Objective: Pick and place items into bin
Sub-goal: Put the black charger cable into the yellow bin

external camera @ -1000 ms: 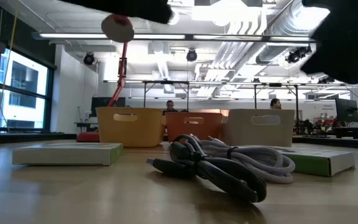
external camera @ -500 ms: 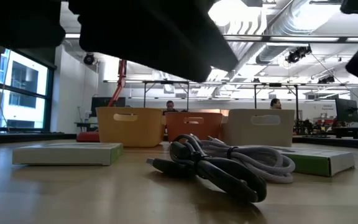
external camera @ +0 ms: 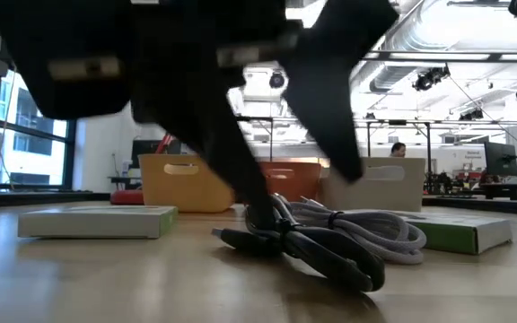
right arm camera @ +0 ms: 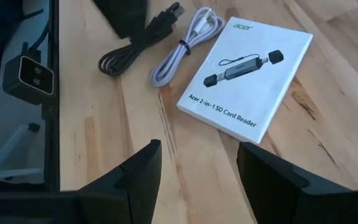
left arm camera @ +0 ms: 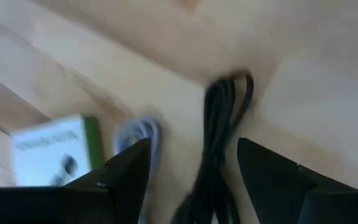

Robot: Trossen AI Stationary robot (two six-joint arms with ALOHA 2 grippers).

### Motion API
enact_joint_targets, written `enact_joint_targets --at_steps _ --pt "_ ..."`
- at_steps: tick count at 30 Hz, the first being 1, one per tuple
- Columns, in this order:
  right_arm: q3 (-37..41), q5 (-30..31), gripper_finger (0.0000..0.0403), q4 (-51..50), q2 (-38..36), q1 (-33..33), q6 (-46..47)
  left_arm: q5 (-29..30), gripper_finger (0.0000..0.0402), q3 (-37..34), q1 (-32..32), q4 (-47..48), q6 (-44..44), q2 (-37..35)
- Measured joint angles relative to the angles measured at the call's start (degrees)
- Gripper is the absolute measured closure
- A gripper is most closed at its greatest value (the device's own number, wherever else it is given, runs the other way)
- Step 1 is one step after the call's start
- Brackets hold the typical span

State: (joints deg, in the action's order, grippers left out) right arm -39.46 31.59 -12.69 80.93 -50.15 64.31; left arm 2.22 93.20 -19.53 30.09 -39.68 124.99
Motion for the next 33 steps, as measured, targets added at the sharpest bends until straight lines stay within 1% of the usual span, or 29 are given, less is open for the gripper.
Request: enact_joint_targets --at_steps 5,8,12,23,27,33 --pt "0.00 -0.18 0.0204 0.02 0.00 -0.02 0.19 -0.71 0.0178 0.62 1.69 3.92 0.92 0.90" --pt "0.00 0.06 0.0204 0.02 0.00 0.00 0.20 -2.23 0.0194 0.67 2.62 5.51 1.39 0.89" --pt "0.00 0.07 0.0204 0.02 0.00 -0.02 0.20 -5.86 0.0223 0.67 3.49 6.40 2.01 0.89" --pt "0.00 0.22 0.0204 -0.04 0.00 0.00 0.04 -5.67 0.0271 0.33 3.41 7.65 2.67 0.77" --pt "0.00 0.48 0.0204 -0.28 0.00 0.00 0.15 -5.82 0.0279 -0.44 3.41 7.87 4.06 0.70" --pt "0.00 1.69 0.0204 -0.37 0.00 0.00 0.17 -5.87 0.0275 -0.62 3.44 9.72 6.77 0.67"
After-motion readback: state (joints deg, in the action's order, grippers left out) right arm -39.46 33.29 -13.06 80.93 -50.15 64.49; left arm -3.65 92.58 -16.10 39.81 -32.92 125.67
